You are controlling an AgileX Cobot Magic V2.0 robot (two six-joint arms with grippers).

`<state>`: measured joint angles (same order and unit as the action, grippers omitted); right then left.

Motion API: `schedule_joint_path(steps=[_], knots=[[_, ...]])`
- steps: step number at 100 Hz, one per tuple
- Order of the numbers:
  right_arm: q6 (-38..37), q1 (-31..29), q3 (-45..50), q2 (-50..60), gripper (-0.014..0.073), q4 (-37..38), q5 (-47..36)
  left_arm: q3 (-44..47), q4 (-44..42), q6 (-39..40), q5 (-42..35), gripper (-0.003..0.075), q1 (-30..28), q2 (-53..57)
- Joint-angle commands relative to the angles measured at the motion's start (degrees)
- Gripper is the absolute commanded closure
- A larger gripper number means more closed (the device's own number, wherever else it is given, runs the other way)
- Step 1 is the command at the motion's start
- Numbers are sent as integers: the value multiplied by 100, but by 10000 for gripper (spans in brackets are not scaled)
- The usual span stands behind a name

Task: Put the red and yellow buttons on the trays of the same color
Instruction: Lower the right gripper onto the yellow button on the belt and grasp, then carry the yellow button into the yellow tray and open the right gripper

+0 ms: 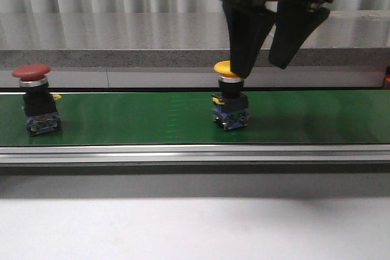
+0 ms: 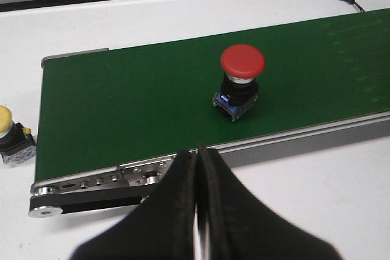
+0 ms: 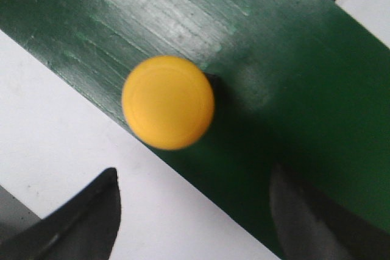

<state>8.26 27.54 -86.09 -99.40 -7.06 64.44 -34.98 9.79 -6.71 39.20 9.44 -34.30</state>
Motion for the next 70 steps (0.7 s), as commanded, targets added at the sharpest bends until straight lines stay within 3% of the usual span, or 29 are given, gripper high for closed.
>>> schedule_joint_path(steps=[1, 23, 48, 70], knots=[[91, 28, -256, 53, 73, -48, -77, -151, 84, -6, -407, 740, 36, -1], [91, 16, -275, -256, 100, -38, -500, -151, 84, -6, -407, 740, 36, -1], [91, 16, -287, -239, 427, -38, -605, -151, 84, -6, -407, 740, 36, -1], [-178, -134, -287, 202, 443, 4, -711, -151, 84, -6, -407, 740, 36, -1]])
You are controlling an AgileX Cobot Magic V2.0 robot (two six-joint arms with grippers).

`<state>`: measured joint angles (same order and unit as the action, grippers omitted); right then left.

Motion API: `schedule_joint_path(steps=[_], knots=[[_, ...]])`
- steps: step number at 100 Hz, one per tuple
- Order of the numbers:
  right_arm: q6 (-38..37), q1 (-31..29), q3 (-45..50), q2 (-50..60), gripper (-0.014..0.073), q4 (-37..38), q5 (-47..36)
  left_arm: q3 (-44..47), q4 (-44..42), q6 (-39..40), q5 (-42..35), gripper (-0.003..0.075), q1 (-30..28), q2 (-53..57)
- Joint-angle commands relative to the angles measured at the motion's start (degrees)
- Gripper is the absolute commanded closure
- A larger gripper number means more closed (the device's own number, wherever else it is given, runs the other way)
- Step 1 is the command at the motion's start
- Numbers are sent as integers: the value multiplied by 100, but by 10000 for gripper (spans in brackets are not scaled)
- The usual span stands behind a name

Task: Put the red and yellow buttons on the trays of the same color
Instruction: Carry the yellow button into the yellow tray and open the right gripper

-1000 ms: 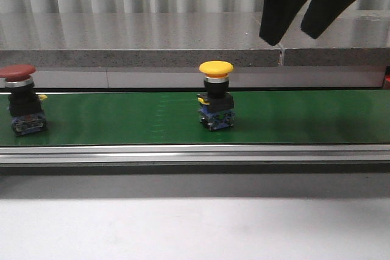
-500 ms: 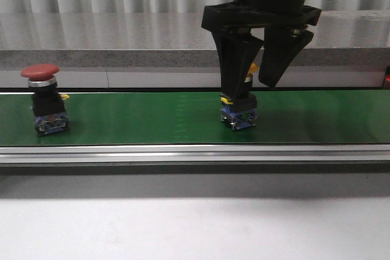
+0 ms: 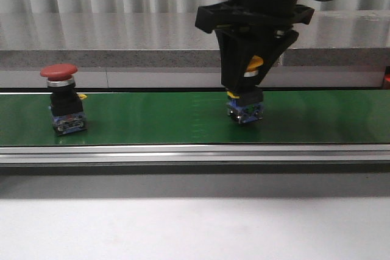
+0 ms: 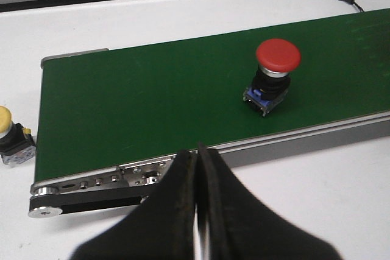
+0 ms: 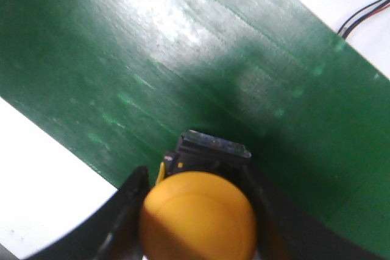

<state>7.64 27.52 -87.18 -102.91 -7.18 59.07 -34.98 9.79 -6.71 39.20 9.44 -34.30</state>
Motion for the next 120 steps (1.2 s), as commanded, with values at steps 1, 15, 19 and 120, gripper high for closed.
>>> schedule_joint_path(steps=[1, 15, 19, 120], knots=[[-144, -168, -177, 574, 443, 27, -174, -151, 84, -6, -407, 740, 36, -1], [-326, -730, -177, 896, 443, 108, 10, -151, 84, -6, -407, 740, 36, -1], [-326, -966, -177, 977, 443, 108, 64, -151, 84, -6, -407, 740, 36, -1], [-1154, -6243, 198, 1038, 443, 315, 73, -151, 84, -6, -407, 740, 36, -1]])
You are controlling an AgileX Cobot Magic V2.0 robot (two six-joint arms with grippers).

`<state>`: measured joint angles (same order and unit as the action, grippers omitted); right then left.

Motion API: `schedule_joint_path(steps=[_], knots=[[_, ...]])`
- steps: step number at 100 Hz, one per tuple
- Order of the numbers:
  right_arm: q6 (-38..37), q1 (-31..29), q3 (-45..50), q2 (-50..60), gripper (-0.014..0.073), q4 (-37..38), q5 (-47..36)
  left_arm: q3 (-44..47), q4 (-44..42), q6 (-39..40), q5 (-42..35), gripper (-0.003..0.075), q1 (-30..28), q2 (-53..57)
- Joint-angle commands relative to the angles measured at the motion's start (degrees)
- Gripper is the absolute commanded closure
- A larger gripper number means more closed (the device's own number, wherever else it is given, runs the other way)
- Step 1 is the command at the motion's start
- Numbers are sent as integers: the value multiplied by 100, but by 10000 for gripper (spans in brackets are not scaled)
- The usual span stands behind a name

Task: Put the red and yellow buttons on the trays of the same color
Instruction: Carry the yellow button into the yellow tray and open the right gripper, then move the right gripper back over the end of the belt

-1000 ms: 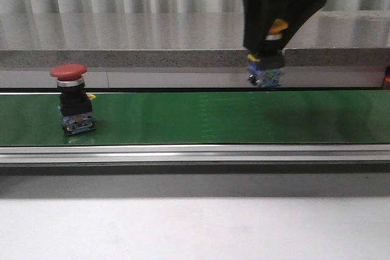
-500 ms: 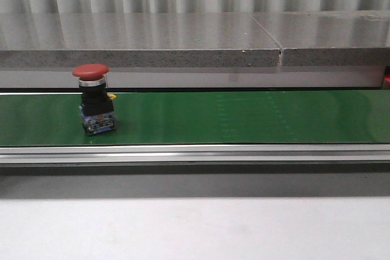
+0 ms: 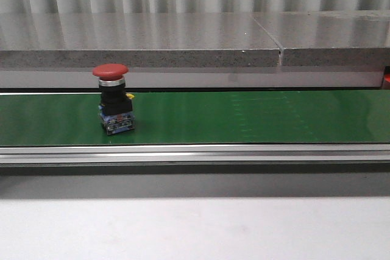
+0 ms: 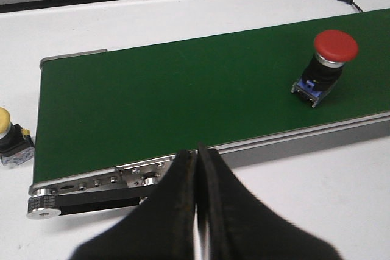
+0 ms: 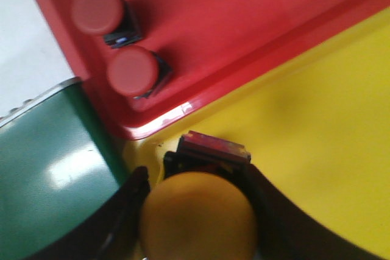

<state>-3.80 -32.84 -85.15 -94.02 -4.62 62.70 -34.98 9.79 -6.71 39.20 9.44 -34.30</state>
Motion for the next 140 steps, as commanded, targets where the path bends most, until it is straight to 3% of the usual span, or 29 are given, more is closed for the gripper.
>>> schedule_joint_path(steps=[1, 21, 73, 82, 97, 104, 140], knots=[[-9, -223, 9, 132, 443, 59, -304, -151, 84, -6, -407, 740, 36, -1], [-95, -551, 348, -143, 443, 59, -746, -151, 84, -6, -407, 740, 36, -1], [-192, -558, 825, -974, 438, -29, -1631, -151, 84, -6, -407, 740, 36, -1], [-192, -558, 827, -1056, 376, -34, -1588, -151, 84, -6, -407, 740, 36, -1], [-192, -558, 827, -1100, 131, -57, -1574, -151, 84, -6, -407, 740, 36, -1], [-192, -558, 827, -1100, 65, -57, -1608, -151, 84, -6, -407, 740, 36, -1], [-183, -551, 827, -268, 65, 45, -1516, -151, 84, -6, -407, 740, 36, -1]])
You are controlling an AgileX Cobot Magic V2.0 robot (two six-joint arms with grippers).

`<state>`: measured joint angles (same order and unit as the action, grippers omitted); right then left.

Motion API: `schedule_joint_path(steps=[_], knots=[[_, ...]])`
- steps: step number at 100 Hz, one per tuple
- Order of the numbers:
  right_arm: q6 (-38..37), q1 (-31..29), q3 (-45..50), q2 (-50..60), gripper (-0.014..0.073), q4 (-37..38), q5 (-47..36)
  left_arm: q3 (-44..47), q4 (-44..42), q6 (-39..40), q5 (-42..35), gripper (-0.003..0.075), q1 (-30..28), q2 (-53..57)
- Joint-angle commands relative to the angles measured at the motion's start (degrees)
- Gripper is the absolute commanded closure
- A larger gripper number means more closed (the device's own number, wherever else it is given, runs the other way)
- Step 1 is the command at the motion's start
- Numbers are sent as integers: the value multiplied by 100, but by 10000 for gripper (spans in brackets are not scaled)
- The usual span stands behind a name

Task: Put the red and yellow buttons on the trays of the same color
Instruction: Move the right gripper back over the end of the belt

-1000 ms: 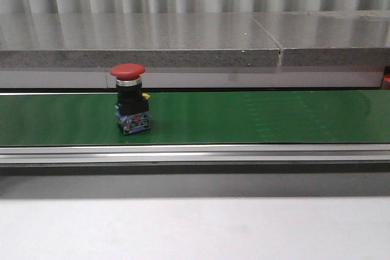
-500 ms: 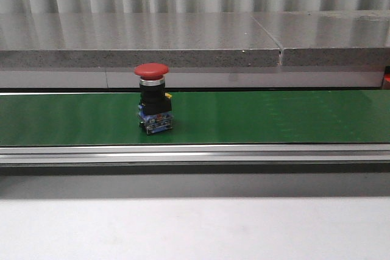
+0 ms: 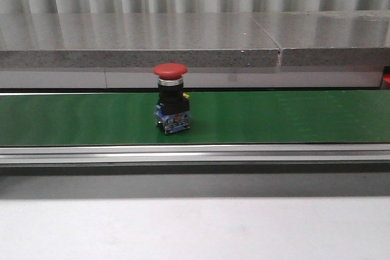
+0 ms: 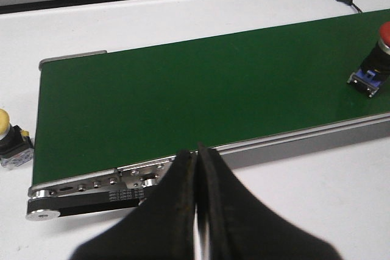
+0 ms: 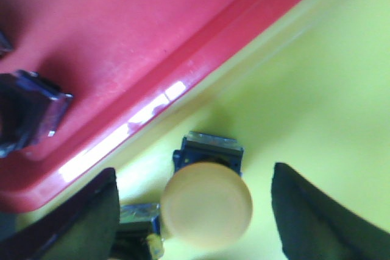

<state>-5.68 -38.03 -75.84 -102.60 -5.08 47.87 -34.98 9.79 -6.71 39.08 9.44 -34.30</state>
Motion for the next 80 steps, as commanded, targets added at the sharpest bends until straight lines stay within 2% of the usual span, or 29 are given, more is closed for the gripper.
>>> schedule_joint_path(steps=[1, 20, 34, 48, 71, 80], knots=[[5, -31, -104, 617, 65, 105, -28, -151, 84, -6, -395, 740, 36, -1], [5, 123, -104, 1425, 65, 155, 24, -151, 84, -6, -395, 740, 36, -1], [11, 456, -104, 1892, 65, 160, 191, -151, 84, -6, -395, 740, 36, -1], [54, 1070, -104, 2215, 65, 167, 228, -151, 84, -6, -395, 740, 36, -1], [191, 2408, -123, 2309, 60, 167, 323, -151, 84, -6, -395, 740, 36, -1], [200, 2880, -129, 2309, 27, 167, 411, -151, 84, -6, -395, 740, 36, -1]])
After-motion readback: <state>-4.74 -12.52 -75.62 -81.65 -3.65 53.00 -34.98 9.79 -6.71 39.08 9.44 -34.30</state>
